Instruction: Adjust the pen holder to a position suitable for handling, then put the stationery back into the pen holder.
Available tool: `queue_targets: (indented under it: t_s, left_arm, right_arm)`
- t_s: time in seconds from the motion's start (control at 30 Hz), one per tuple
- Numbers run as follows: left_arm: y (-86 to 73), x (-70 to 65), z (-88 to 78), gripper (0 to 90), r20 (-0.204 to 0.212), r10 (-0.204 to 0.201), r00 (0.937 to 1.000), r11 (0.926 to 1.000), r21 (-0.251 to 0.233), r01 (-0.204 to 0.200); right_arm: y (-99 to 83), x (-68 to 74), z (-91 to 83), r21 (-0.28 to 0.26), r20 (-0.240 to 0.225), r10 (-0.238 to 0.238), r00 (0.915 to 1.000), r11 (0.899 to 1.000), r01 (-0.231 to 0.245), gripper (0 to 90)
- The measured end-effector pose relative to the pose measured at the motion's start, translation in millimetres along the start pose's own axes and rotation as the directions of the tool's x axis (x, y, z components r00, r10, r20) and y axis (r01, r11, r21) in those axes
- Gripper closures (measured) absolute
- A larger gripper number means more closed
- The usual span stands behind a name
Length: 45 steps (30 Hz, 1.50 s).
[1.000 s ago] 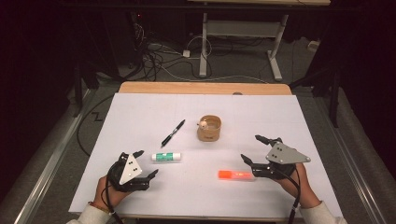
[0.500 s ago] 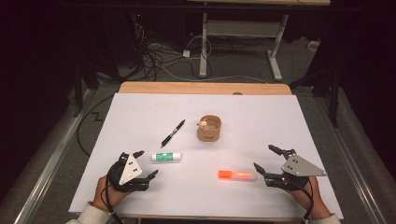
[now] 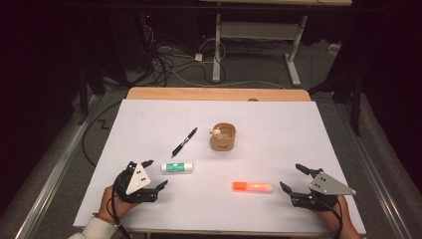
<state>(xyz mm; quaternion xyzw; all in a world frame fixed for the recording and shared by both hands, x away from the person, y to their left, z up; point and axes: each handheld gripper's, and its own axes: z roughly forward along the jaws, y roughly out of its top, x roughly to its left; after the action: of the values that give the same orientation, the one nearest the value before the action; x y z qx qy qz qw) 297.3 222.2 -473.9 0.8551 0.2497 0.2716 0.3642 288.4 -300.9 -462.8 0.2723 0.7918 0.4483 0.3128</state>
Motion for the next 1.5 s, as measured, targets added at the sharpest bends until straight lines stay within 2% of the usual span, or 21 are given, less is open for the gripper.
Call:
queue_targets:
  t_s: [0.13,0.2,0.3,0.57,0.8,0.87,0.93,1.07,1.2,1.27,1.3,1.33,1.37,1.4,1.43,1.5]
  left_arm:
    - [0.5,2.5,-3.1,21.2,0.010,0.004,0.9999,0.9998,0.022,-0.004]
    - [2.1,5.1,-3.4,21.7,0.039,0.002,0.9992,0.9991,0.041,-0.004]
    - [7.1,7.4,-1.2,21.7,0.083,0.017,0.9964,0.9959,0.087,-0.024]
    - [27.1,11.4,2.1,21.7,0.131,0.060,0.9895,0.9857,0.148,-0.080]
    - [51.6,14.3,11.7,21.7,0.180,0.115,0.9770,0.9648,0.214,-0.153]
    - [61.5,15.2,15.8,21.8,0.201,0.127,0.9712,0.9591,0.225,-0.172]
    - [71.4,15.1,21.3,21.9,0.218,0.151,0.9642,0.9478,0.245,-0.204]
    - [88.6,15.4,35.8,21.9,0.285,0.181,0.9413,0.9176,0.295,-0.266]
    - [99.8,14.9,55.5,26.8,0.362,0.193,0.9121,0.8775,0.353,-0.325]
    - [103.9,15.0,65.1,30.7,0.390,0.207,0.8973,0.8503,0.382,-0.362]
    - [105.8,15.7,69.1,34.0,0.400,0.208,0.8927,0.8388,0.397,-0.373]
    - [107.6,16.4,72.7,37.5,0.405,0.205,0.8909,0.8289,0.412,-0.378]
    - [109.3,17.2,75.6,40.6,0.409,0.201,0.8899,0.8233,0.422,-0.380]
    - [110.6,18.1,78.3,44.2,0.426,0.191,0.8843,0.8226,0.422,-0.381]
    - [111.6,18.7,81.2,47.4,0.443,0.188,0.8763,0.8183,0.422,-0.390]
    - [112.7,18.4,88.1,48.3,0.456,0.187,0.8704,0.8002,0.443,-0.404]
  right_arm:
    - [0.9,-1.3,2.1,0.000,-0.008,0.006,1.0000,1.000,-0.006,23.5]
    - [0.6,-1.0,3.4,0.009,-0.014,0.006,0.9999,1.000,-0.006,23.6]
    - [0.8,-0.5,4.3,0.015,-0.022,0.007,0.9997,1.000,-0.007,23.6]
    - [1.3,1.5,7.9,0.036,-0.038,0.000,0.9993,0.999,0.002,23.6]
    - [1.0,3.5,7.8,0.039,-0.050,-0.007,0.9987,0.999,0.008,23.6]
    - [0.5,3.2,7.5,0.038,-0.050,-0.010,0.9987,0.999,0.012,23.7]
    - [0.3,3.3,7.1,0.037,-0.056,-0.009,0.9984,0.999,0.011,23.7]
    - [0.9,3.8,6.8,0.033,-0.062,-0.012,0.9980,0.999,0.014,23.9]
    - [1.0,5.6,8.2,0.044,-0.066,-0.021,0.9976,0.999,0.024,24.1]
    - [0.6,6.4,9.1,0.049,-0.071,-0.027,0.9971,0.998,0.031,24.5]
    - [0.2,6.6,9.4,0.050,-0.072,-0.028,0.9970,0.998,0.032,24.9]
    - [-0.2,7.0,9.3,0.045,-0.072,-0.030,0.9970,0.998,0.033,25.6]
    - [-0.7,7.6,8.7,0.038,-0.073,-0.030,0.9969,0.999,0.033,26.0]
    - [-0.8,8.2,8.4,0.032,-0.077,-0.034,0.9965,0.999,0.036,26.0]
    - [-0.9,8.7,8.2,0.027,-0.077,-0.039,0.9963,0.999,0.041,26.1]
    - [-0.7,9.1,8.5,0.029,-0.074,-0.037,0.9966,0.999,0.040,26.0]
